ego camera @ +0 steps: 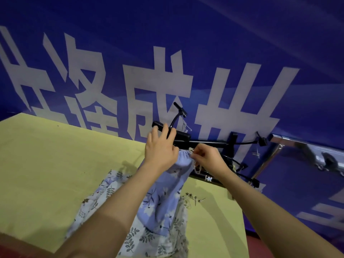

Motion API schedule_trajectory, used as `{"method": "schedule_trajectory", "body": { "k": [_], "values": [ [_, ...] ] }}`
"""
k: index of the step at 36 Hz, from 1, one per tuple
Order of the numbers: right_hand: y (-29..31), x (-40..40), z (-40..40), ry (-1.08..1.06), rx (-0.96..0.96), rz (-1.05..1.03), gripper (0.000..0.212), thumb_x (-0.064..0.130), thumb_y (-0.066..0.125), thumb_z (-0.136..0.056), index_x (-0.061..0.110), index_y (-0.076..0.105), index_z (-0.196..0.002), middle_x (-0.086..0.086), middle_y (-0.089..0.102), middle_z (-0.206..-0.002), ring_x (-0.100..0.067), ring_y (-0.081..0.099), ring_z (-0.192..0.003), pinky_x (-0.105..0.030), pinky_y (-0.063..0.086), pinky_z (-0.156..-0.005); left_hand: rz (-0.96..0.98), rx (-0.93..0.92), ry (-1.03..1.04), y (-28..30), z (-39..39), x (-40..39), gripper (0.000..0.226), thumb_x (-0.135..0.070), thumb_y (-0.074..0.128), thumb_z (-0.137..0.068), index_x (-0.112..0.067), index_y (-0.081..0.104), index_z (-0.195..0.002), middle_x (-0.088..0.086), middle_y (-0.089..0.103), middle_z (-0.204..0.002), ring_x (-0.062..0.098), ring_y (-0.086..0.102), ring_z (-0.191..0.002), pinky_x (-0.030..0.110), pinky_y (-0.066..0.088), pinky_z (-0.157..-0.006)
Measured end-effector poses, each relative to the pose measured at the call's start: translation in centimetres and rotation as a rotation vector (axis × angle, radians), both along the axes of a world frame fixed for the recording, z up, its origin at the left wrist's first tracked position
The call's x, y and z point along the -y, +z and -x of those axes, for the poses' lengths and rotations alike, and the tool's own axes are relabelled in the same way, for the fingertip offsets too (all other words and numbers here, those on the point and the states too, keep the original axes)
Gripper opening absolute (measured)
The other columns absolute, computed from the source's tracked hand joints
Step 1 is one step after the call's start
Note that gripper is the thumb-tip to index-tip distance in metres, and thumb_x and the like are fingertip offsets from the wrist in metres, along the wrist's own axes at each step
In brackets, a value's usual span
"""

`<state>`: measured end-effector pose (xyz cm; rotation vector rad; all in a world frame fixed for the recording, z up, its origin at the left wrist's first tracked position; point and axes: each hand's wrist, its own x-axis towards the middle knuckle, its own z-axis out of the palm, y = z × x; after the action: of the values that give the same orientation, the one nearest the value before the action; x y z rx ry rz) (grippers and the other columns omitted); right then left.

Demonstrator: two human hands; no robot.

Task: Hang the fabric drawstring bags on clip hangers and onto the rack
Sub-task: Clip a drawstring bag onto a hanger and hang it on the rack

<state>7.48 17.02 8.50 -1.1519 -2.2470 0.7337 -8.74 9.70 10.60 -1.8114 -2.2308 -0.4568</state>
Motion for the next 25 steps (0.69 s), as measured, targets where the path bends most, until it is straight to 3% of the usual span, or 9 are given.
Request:
{"method": "schedule_trajectory", "body": {
  "k": [3,6,8,11,14,17,20,22,25],
  "values": [
    [0.4,-0.3,-0.8,0.004,-0.109,0.093,0.009,0.014,0.068,-0.086,0.007,0.063,-0.082,-0.003,0.064,-0.074,-0.008,0.059,-0.060,-0.015,0.047,-0.057,-0.072,0.021,-0.063,-0.4,0.0,-0.2,0.050,-0.036,0.042,-0.091,-0.011,0.040,-0.134,0.012,0.035,-0.146,0.036,0.020,-0.140,0.045,0.024,-0.111],
    [1.2,-0.2,-1.2,0.082,-0.145,0.215,0.004,0.008,0.066,-0.086,0.005,0.063,-0.085,-0.005,0.061,-0.073,-0.007,0.056,-0.057,-0.017,0.047,-0.053,-0.068,0.083,-0.112,-0.5,0.0,-0.4,0.052,-0.039,0.044,-0.092,-0.009,0.040,-0.134,0.014,0.031,-0.149,0.030,0.013,-0.145,0.043,0.021,-0.115],
    [1.7,-0.4,-1.4,0.119,-0.017,0.174,0.012,-0.002,0.061,-0.084,0.009,0.064,-0.087,0.001,0.058,-0.072,-0.005,0.051,-0.055,-0.018,0.043,-0.050,-0.060,0.087,-0.123,-0.5,-0.2,-0.5,0.053,-0.040,0.042,-0.093,-0.009,0.038,-0.135,0.012,0.026,-0.152,0.027,0.009,-0.147,0.042,0.021,-0.117],
    [2.1,-1.1,-1.5,0.094,0.234,-0.103,0.033,-0.011,0.050,-0.080,0.011,0.063,-0.101,0.003,0.052,-0.092,-0.010,0.051,-0.080,-0.018,0.043,-0.066,-0.046,0.044,-0.129,-0.6,-0.4,-0.6,0.057,-0.047,0.036,-0.093,-0.010,0.037,-0.137,0.010,0.029,-0.152,0.026,0.010,-0.146,0.042,0.021,-0.116],
    [3.1,-1.4,-1.6,-0.082,0.030,-0.283,0.025,-0.003,0.050,-0.090,0.008,0.060,-0.109,-0.002,0.051,-0.097,-0.014,0.051,-0.081,-0.027,0.045,-0.074,-0.028,0.014,-0.145,-0.4,-0.9,-0.4,0.070,-0.059,0.019,-0.087,-0.018,0.033,-0.143,0.011,0.032,-0.150,0.030,0.012,-0.145,0.046,0.021,-0.115],
    [4.9,-1.3,-1.3,-0.201,-0.306,-0.123,0.010,0.019,0.057,-0.093,0.012,0.062,-0.098,-0.001,0.053,-0.073,-0.016,0.052,-0.062,-0.035,0.046,-0.061,-0.011,0.020,-0.163,0.0,-1.2,-0.2,0.071,-0.067,0.013,-0.082,-0.034,0.033,-0.142,0.014,0.032,-0.148,0.035,0.012,-0.144,0.048,0.012,-0.117],
    [6.1,-1.0,-0.8,-0.215,-0.424,-0.004,0.029,0.035,0.065,-0.087,0.007,0.062,-0.079,-0.001,0.049,-0.057,-0.017,0.048,-0.054,-0.036,0.044,-0.055,-0.042,0.073,-0.129,0.6,-1.5,-0.2,0.064,-0.068,0.027,-0.085,-0.026,0.047,-0.128,0.016,0.038,-0.141,0.037,0.019,-0.141,0.048,0.014,-0.117],
    [6.8,-0.7,-0.4,-0.181,-0.453,-0.027,0.034,0.034,0.068,-0.086,0.006,0.059,-0.069,0.003,0.045,-0.053,-0.012,0.042,-0.052,-0.029,0.038,-0.053,-0.071,0.171,-0.097,0.9,-1.6,-0.3,0.051,-0.058,0.040,-0.089,-0.017,0.051,-0.118,0.017,0.037,-0.140,0.036,0.022,-0.140,0.047,0.021,-0.115],
    [7.6,-0.3,0.4,-0.114,-0.502,-0.062,0.036,0.033,0.068,-0.085,0.000,0.061,-0.073,0.004,0.045,-0.054,-0.008,0.039,-0.052,-0.022,0.036,-0.052,-0.115,0.291,-0.091,1.2,-1.1,-0.3,0.035,-0.045,0.050,-0.087,-0.013,0.051,-0.101,0.014,0.037,-0.135,0.034,0.032,-0.130,0.043,0.038,-0.103]
  ]
}}
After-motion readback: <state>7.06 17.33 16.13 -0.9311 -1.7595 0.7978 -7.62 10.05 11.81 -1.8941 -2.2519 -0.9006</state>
